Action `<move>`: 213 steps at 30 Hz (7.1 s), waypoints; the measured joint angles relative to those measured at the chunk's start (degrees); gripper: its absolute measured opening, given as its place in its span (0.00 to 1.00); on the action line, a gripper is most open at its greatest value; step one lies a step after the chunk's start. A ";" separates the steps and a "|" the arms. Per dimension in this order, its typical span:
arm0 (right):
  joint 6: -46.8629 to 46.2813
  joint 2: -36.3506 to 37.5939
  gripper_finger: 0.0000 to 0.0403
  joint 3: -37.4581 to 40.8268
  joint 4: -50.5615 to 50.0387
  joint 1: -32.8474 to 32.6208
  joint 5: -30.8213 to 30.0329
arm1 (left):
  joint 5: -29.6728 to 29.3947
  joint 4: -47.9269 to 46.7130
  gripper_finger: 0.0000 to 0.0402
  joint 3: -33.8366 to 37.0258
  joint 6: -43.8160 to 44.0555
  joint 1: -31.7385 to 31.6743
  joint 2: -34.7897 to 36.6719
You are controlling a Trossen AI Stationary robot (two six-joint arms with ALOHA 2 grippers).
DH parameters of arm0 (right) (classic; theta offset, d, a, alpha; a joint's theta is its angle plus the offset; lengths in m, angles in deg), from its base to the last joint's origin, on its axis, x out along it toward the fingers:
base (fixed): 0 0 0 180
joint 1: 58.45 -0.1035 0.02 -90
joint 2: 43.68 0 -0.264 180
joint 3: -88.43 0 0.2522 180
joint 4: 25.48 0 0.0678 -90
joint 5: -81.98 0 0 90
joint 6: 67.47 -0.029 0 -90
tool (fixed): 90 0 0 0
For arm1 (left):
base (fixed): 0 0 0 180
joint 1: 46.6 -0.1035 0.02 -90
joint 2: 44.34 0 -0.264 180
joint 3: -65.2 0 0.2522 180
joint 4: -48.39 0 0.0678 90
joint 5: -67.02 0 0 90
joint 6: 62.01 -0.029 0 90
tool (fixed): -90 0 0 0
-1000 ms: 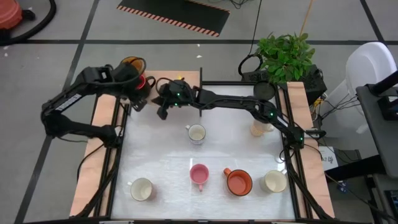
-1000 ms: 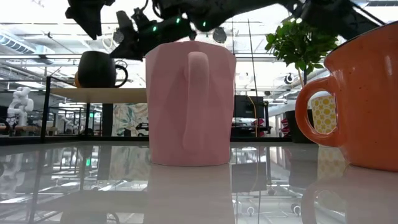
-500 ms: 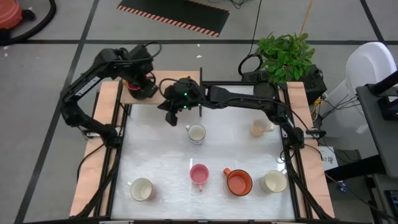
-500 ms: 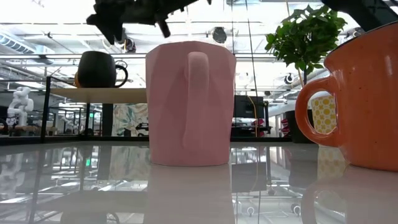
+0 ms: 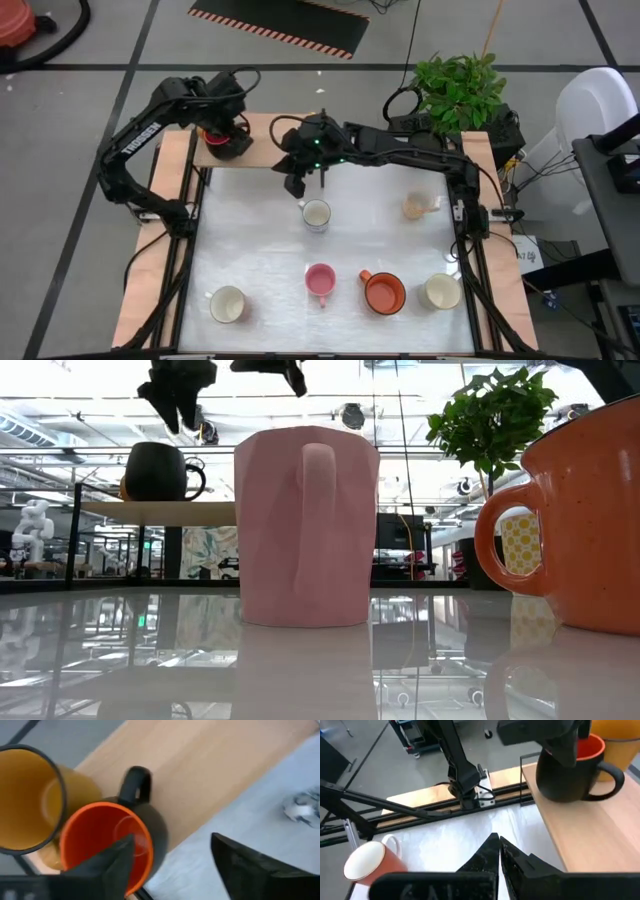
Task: Place coffee mugs
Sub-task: Put the black mug on the shelf
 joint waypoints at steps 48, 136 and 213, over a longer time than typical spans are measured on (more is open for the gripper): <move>12.65 6.08 0.00 0.02 -14.68 5.02 0.09 | 0.75 0.05 0.89 6.21 -1.85 -7.98 0.57; 13.44 6.05 0.00 0.02 -14.68 6.88 0.17 | 6.52 -0.02 0.14 15.15 0.96 -6.79 2.05; 12.46 6.64 0.00 0.04 -17.74 4.93 0.29 | -10.01 0.12 0.30 15.08 14.97 8.98 -0.37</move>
